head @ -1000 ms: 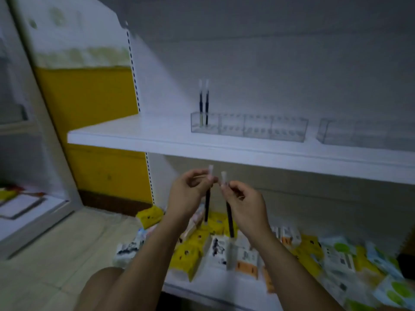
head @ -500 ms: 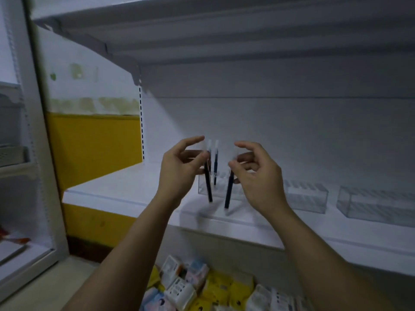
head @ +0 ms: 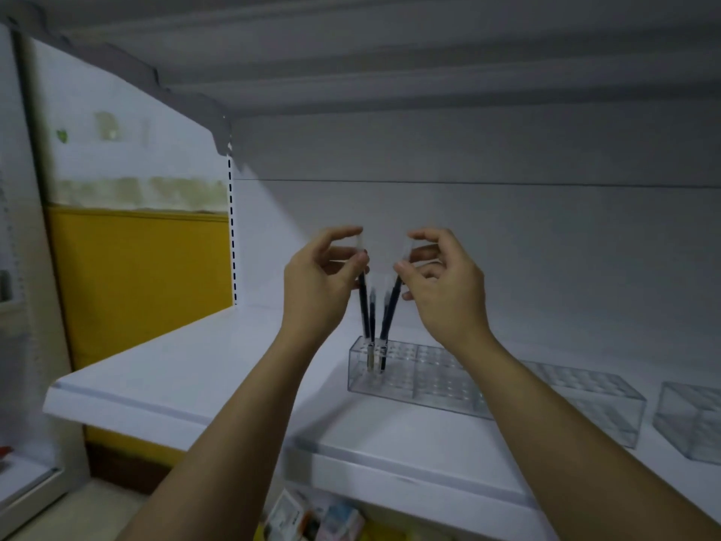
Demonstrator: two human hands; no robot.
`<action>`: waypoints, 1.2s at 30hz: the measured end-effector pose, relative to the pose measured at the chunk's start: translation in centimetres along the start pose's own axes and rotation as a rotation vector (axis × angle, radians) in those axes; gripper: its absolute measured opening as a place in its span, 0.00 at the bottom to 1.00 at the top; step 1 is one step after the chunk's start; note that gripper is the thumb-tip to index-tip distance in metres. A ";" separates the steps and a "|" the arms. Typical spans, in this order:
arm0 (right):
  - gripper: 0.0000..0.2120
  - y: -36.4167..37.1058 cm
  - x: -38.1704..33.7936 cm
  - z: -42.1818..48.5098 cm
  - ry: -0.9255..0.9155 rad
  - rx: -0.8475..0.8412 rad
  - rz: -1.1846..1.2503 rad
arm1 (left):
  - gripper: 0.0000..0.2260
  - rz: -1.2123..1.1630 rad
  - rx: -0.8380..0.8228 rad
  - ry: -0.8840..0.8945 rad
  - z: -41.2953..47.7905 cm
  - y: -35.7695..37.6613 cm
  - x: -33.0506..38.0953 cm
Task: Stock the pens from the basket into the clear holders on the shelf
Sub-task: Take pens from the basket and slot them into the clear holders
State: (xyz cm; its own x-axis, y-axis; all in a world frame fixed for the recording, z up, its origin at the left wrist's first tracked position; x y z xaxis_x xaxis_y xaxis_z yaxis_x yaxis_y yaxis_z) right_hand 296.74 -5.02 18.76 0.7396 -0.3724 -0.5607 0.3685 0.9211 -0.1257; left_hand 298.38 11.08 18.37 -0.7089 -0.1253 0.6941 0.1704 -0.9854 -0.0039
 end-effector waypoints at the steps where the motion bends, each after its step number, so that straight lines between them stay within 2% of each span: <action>1: 0.14 0.0 0.5 -0.2 0.006 0.006 0.002 | 0.12 -0.007 0.000 -0.007 0.0 0.1 -0.4; 4: 0.14 0.4 1.5 -0.8 0.008 -0.026 -0.026 | 0.12 0.011 -0.027 -0.039 -0.2 0.4 -1.7; 9: 0.15 1.3 2.4 -2.1 0.028 -0.215 -0.168 | 0.11 0.140 -0.105 -0.051 -1.8 0.8 -3.7; 15: 0.29 1.2 2.5 -3.9 0.018 -0.404 -0.362 | 0.19 0.152 -0.134 -0.056 -2.9 1.1 -4.8; 18: 0.32 1.2 2.7 -4.3 -0.007 -0.406 -0.364 | 0.23 0.184 -0.153 -0.023 -3.3 1.1 -5.0; 24: 0.36 1.4 3.4 -4.2 -0.009 -0.399 -0.295 | 0.26 0.231 -0.133 0.024 -3.5 1.4 -5.0; 33: 0.41 1.6 3.3 -4.5 0.026 -0.406 -0.313 | 0.29 0.221 -0.117 0.024 -3.7 1.4 -5.6; 36: 0.43 1.7 2.9 -4.7 0.054 -0.412 -0.330 | 0.27 0.233 -0.099 0.005 -3.9 1.4 -5.5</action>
State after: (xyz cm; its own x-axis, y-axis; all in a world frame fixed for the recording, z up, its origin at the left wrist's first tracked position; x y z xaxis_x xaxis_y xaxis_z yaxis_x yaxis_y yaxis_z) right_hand 296.84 -4.04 13.08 0.5872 -0.6538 -0.4773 0.3171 0.7283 -0.6075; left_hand 299.85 9.99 11.74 -0.6617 -0.3508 0.6627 0.2619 -0.9363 -0.2341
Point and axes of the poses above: each hand's wrist, its own z-axis towards the middle knuckle, its own y-axis out of the palm, x = y × z, the point moved 4 cm from there along z, towards the middle knuckle, and after that the axes turned 4 degrees about -y, right-handed, at the moved point
